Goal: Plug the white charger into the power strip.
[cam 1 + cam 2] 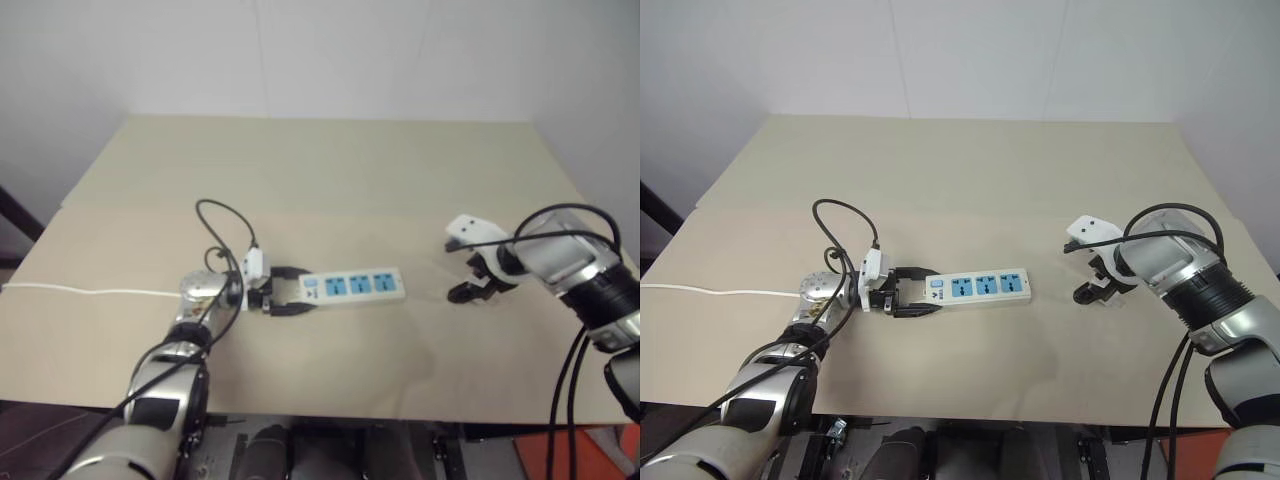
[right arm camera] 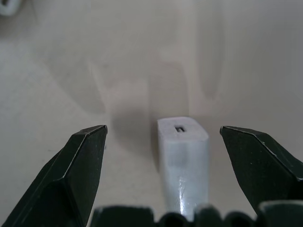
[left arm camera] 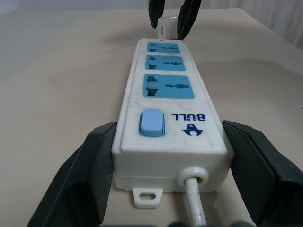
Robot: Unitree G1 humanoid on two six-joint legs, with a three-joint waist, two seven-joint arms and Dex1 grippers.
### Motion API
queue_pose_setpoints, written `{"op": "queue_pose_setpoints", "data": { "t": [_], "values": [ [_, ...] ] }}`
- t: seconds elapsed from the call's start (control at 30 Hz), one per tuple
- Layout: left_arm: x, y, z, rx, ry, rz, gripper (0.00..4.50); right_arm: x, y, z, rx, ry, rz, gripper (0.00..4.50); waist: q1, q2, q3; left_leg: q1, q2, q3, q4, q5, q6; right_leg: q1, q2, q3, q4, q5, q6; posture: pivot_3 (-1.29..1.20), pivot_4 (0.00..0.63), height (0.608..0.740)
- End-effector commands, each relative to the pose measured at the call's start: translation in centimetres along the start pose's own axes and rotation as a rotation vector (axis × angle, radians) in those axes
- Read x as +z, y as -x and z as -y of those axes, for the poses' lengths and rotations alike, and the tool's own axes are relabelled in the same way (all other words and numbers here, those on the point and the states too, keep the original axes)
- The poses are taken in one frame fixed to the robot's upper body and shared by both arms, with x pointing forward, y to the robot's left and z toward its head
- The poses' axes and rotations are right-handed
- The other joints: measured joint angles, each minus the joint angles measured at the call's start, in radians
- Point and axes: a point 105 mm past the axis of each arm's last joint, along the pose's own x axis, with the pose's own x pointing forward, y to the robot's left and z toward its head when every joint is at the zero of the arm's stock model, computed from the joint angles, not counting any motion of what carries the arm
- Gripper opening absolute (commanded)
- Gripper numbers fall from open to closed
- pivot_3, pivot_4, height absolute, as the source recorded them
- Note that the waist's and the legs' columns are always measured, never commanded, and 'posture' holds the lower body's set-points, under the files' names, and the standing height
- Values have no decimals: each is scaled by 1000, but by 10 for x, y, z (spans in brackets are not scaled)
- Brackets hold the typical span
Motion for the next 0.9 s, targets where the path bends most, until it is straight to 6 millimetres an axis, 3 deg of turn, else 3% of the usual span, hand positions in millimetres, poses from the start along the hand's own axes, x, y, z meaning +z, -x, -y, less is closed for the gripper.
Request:
{"op": "queue_pose_setpoints", "data": {
  "t": [0.03,0.2,0.3,0.57,0.8,0.9],
  "values": [
    [-10,-5,11,-59,21,-38,3219,4,5,8,-40,13,15,4500,0,0,0,0,0,0,0,0,0,0,0,0,0,0,0,0,150,740],
    [-10,-6,11,-58,22,-40,3219,6,3,9,-29,10,22,4500,0,0,0,0,0,1,1,0,0,0,0,0,0,0,0,0,150,740],
    [-10,-6,11,-56,23,-40,3219,4,0,11,-37,13,10,3916,0,0,0,0,0,1,1,0,0,0,0,0,0,0,0,0,150,740],
    [-11,-7,11,-56,25,-43,3219,3,-1,14,-48,15,6,1193,0,1,0,0,0,1,2,0,0,0,0,0,1,0,0,0,150,740],
    [-10,-7,12,-74,28,-46,3219,10,9,7,-41,68,42,1108,0,1,-1,0,0,1,2,0,0,0,0,0,1,0,0,0,150,740],
    [-10,-8,12,-84,29,-48,3219,25,28,1,-36,112,158,1108,1,1,-1,0,0,0,2,0,0,0,0,0,1,0,0,0,150,740]
  ]
}}
